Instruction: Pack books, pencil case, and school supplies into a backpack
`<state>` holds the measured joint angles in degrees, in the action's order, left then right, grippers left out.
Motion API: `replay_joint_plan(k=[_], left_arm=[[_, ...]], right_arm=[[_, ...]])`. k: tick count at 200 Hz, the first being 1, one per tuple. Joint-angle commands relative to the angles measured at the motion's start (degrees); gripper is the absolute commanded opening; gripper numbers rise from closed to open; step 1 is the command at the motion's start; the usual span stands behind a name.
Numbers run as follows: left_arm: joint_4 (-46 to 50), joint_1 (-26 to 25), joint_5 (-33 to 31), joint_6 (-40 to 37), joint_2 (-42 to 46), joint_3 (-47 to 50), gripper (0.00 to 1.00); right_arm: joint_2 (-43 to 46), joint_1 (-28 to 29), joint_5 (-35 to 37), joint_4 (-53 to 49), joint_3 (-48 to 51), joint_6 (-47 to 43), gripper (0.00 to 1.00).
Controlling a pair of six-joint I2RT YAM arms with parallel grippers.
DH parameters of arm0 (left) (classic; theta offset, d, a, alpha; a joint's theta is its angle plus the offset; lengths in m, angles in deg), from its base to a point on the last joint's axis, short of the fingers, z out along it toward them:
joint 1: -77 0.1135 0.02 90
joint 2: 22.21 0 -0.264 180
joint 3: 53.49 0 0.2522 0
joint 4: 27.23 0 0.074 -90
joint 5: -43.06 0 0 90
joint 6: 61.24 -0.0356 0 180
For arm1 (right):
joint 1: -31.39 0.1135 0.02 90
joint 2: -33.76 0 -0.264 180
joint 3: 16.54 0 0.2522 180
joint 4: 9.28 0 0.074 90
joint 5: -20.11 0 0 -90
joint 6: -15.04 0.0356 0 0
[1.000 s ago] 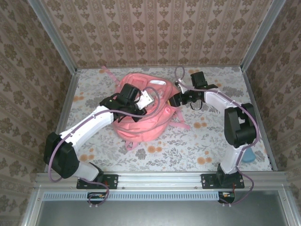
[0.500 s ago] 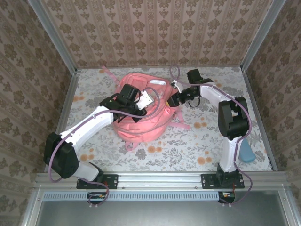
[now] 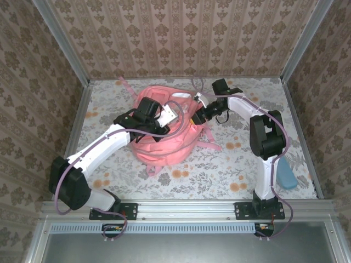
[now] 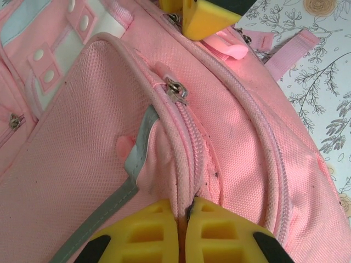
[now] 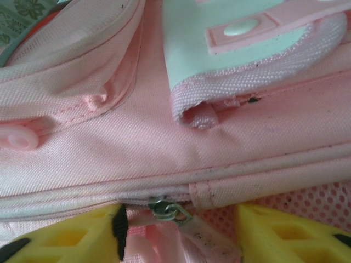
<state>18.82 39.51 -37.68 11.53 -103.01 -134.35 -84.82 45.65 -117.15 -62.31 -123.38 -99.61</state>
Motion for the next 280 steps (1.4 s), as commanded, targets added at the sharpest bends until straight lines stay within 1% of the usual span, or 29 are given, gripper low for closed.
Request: replay_joint_plan(k=[1, 13, 33, 47, 63, 93, 115, 143, 152, 180, 208, 221, 231, 255, 280], left_arm=[[-3.1, 0.1, 1.4, -0.5, 2.6, -0.4, 0.0], [-3.0, 0.2, 1.3, -0.6, 2.3, -0.5, 0.0], [-2.9, 0.4, 2.0, -0.5, 2.2, -0.4, 0.0], [-2.9, 0.4, 2.1, -0.5, 2.3, -0.3, 0.0], [-2.9, 0.5, 2.1, -0.5, 2.3, -0.3, 0.0], [-3.0, 0.6, 1.8, -0.5, 2.3, -0.3, 0.0], [-3.5, 0.7, 1.4, -0.2, 2.1, -0.1, 0.0], [-4.5, 0.8, 0.2, 0.7, 1.3, -0.2, 0.0], [-5.0, 0.8, -0.3, 1.0, 1.0, -0.1, 0.0], [-6.2, 0.8, 1.1, 1.8, 0.5, -0.3, 0.0], [-7.4, 0.8, 3.2, 2.2, -0.4, -0.7, 0.0], [-7.9, 0.8, 3.0, 2.5, -0.8, -0.8, 0.0], [-8.5, 0.8, 3.0, 3.2, -1.2, -1.0, 0.0], [-11.8, 0.7, 4.2, 7.4, -1.5, -0.5, 0.0], [-17.2, 0.6, 5.7, 12.4, -1.9, 0.9, 0.0]], right_arm=[[0.3, 0.1, -2.0, -1.0, -0.7, -1.7, 0.4], [1.2, 0.0, -1.6, -0.8, -0.5, -1.7, 0.29], [2.7, 0.0, 0.6, 0.3, 0.5, -1.6, 0.18], [3.8, 0.0, 2.3, 1.2, 1.2, -1.2, 0.15], [4.9, 0.0, 3.9, 1.4, 1.8, -1.4, 0.07], [7.0, 0.0, 7.3, 2.2, 2.7, -1.2, 0.0], [8.6, 0.0, 7.4, 1.6, 2.7, -0.9, 0.0], [10.8, 0.6, 3.4, -1.2, 2.8, -1.1, 0.0], [11.9, 1.2, 3.2, -1.4, 3.8, -1.0, 0.0], [15.0, 4.0, 2.9, -2.2, 6.9, 0.2, 0.0], [17.9, 7.4, 3.9, 0.3, 10.4, 2.2, 0.0], [18.5, 8.2, 4.7, 1.4, 11.0, 4.1, 0.0], [18.7, 8.5, 3.7, 1.5, 11.0, 5.7, 0.0], [21.0, 9.6, 2.5, 8.1, 15.8, 12.4, 0.0], [24.1, 11.1, 2.3, 18.7, 22.3, 21.1, 0.0]])
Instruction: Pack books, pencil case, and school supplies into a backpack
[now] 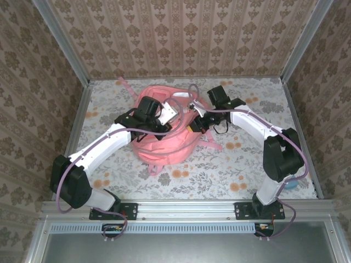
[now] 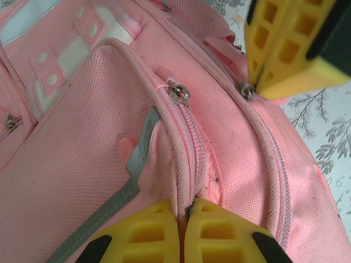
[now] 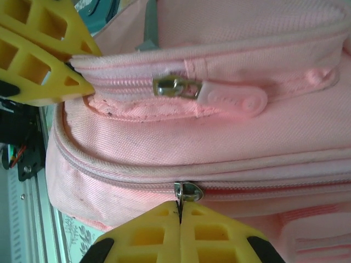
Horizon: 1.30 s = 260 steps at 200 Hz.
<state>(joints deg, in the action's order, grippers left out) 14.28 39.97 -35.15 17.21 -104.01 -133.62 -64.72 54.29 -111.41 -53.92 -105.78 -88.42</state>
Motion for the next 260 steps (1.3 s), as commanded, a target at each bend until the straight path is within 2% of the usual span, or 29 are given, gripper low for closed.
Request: replay_joint_plan(k=[1, 22, 67, 124, 162, 200, 244, 260], left_arm=[[-12.9, 0.1, 3.2, 6.9, -1.0, 0.2, 0.0], [-16.5, -0.3, 6.1, 9.4, -2.6, 0.4, 0.0], [-17.9, -2.1, 6.7, 11.2, -8.2, -2.3, 0.0], [-17.9, -2.2, 8.2, 11.8, -10.5, -5.7, 0.0], [-18.4, -2.3, 4.3, 13.9, -13.1, -7.5, 0.0], [-20.4, -2.3, 2.9, 16.1, -15.0, -8.0, 0.0], [-20.6, -2.0, 5.4, 12.5, -12.7, -5.8, 0.0], [-20.8, -1.6, 6.3, 11.2, -10.8, -3.7, 0.0]], right_arm=[[4.1, 2.5, -3.5, 10.7, 5.0, 10.2, 0.0], [6.7, 4.2, -5.0, 17.2, 9.3, 15.4, 0.0], [9.8, 6.4, -5.6, 24.7, 15.2, 21.7, 0.0], [12.2, 5.7, 7.7, 20.6, 16.1, 22.2, 0.0], [12.4, 7.6, 0.2, 21.1, 17.4, 21.8, 0.0], [11.5, 9.6, 0.2, 22.3, 18.7, 22.7, 0.0], [15.4, 7.0, 9.5, 25.1, 21.0, 28.0, 0.0], [17.5, 5.4, 12.8, 24.6, 21.5, 30.8, 0.12]])
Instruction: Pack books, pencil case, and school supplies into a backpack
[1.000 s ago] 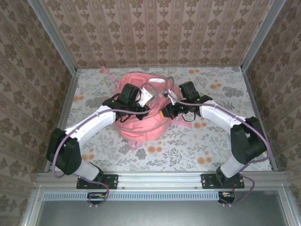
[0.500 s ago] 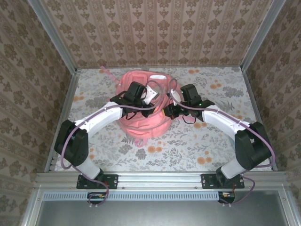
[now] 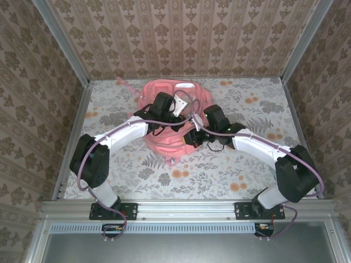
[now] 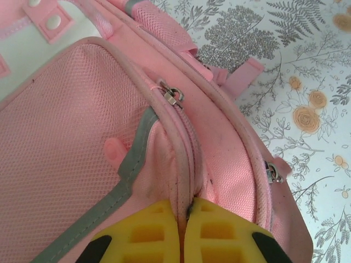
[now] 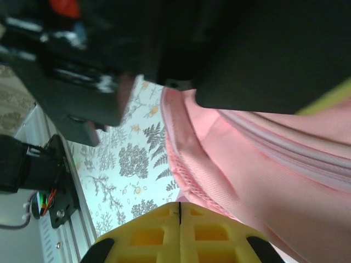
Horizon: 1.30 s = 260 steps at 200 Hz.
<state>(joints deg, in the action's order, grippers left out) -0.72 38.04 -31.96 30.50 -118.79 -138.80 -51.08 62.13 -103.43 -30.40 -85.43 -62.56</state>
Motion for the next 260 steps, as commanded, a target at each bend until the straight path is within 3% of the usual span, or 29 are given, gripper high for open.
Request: replay_joint_plan(k=[1, 14, 40, 69, 85, 101, 133, 165, 215, 260], left_arm=[[-5.8, 0.3, 3.2, -2.1, 4.0, 1.7, 0.0], [-6.1, 0.8, 3.8, -2.5, 5.4, 3.4, 0.0], [-7.0, 1.4, 4.8, -3.8, 8.2, 6.7, 0.0], [-7.7, 1.9, 5.9, -5.9, 10.8, 9.6, 0.0], [-7.6, 2.0, 5.9, -7.5, 12.1, 11.1, 0.0], [-7.7, 2.5, 6.1, -8.2, 12.9, 12.3, 0.0], [-9.2, 3.5, 7.3, -8.3, 14.1, 13.8, 0.0], [-9.9, 4.0, 7.6, -7.6, 14.5, 14.4, 0.0], [-9.8, 4.2, 7.0, -7.3, 14.9, 15.0, 0.0], [-9.7, 4.3, 5.0, -6.5, 15.4, 15.3, 0.0]], right_arm=[[4.0, -2.5, 4.9, 1.1, 1.1, 4.9, 0.12], [4.8, -3.6, 6.1, 0.1, 1.6, 5.5, 0.25], [8.2, -5.5, 9.0, -1.0, 2.4, 7.3, 0.37], [6.6, -7.0, 15.8, -6.7, -1.6, 15.3, 0.52], [3.3, -7.5, 16.7, -10.6, -5.9, 20.8, 0.54], [0.3, -7.7, 13.0, -10.3, -8.4, 27.4, 0.56], [-5.4, -7.8, 10.8, -8.9, -11.7, 40.3, 0.54], [-10.9, -7.8, 5.8, -3.7, -12.9, 47.5, 0.5], [-13.2, -7.6, 0.9, 5.8, -10.8, 52.5, 0.31], [-13.7, -7.2, -1.6, 10.5, -9.6, 56.3, 0.27]])
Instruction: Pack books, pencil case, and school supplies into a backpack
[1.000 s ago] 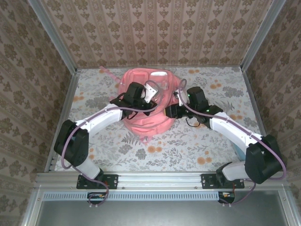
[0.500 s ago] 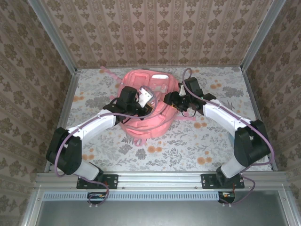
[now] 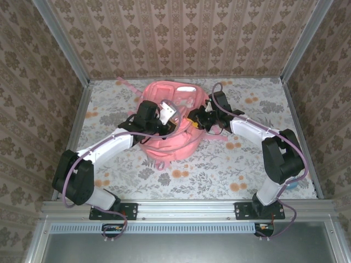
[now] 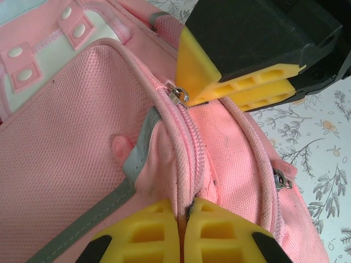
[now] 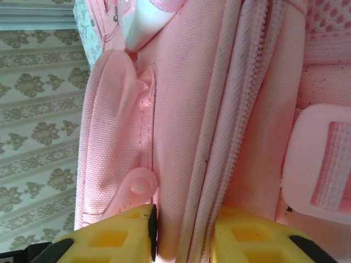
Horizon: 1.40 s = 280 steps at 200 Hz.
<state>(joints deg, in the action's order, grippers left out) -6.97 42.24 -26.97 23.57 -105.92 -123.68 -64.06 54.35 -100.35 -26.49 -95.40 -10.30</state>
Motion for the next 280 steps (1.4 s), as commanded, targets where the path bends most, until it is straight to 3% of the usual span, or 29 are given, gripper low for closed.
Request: replay_joint_plan(k=[1, 78, 148, 196, 214, 234, 252, 280], left_arm=[[-3.4, 0.2, -0.2, 0.4, 2.6, 0.2, 0.0], [-2.4, 0.7, -2.4, -0.2, 3.2, 0.3, 0.0], [-2.6, 0.7, -1.3, 0.2, 3.2, 0.1, 0.0], [-3.5, 0.9, -1.1, 2.6, 3.9, 0.0, 0.02], [-3.0, 1.3, -2.1, 5.4, 5.2, 0.2, 0.11], [0.3, 1.9, -6.1, 11.5, 7.7, 0.0, 0.33], [7.3, 2.0, -11.7, 19.9, 10.1, -1.6, 0.5], [16.3, 1.7, -12.6, 32.7, 14.4, -1.6, 0.62]], right_arm=[[-0.7, 0.5, -4.8, 6.5, 0.3, 4.1, 0.27], [5.7, -0.5, 2.7, 1.5, 3.8, 3.6, 0.46], [3.0, -0.2, -1.4, 5.6, 3.3, 6.4, 0.46], [-0.7, 1.4, -5.2, 12.5, 3.8, 11.9, 0.39], [-1.2, 1.7, -5.0, 15.3, 4.1, 12.6, 0.27], [-2.2, 2.3, -5.1, 19.7, 3.8, 13.2, 0.15], [-3.1, 3.4, -4.6, 22.0, 2.3, 12.5, 0.12], [-5.4, 6.0, -2.9, 25.0, -0.7, 12.0, 0.1]])
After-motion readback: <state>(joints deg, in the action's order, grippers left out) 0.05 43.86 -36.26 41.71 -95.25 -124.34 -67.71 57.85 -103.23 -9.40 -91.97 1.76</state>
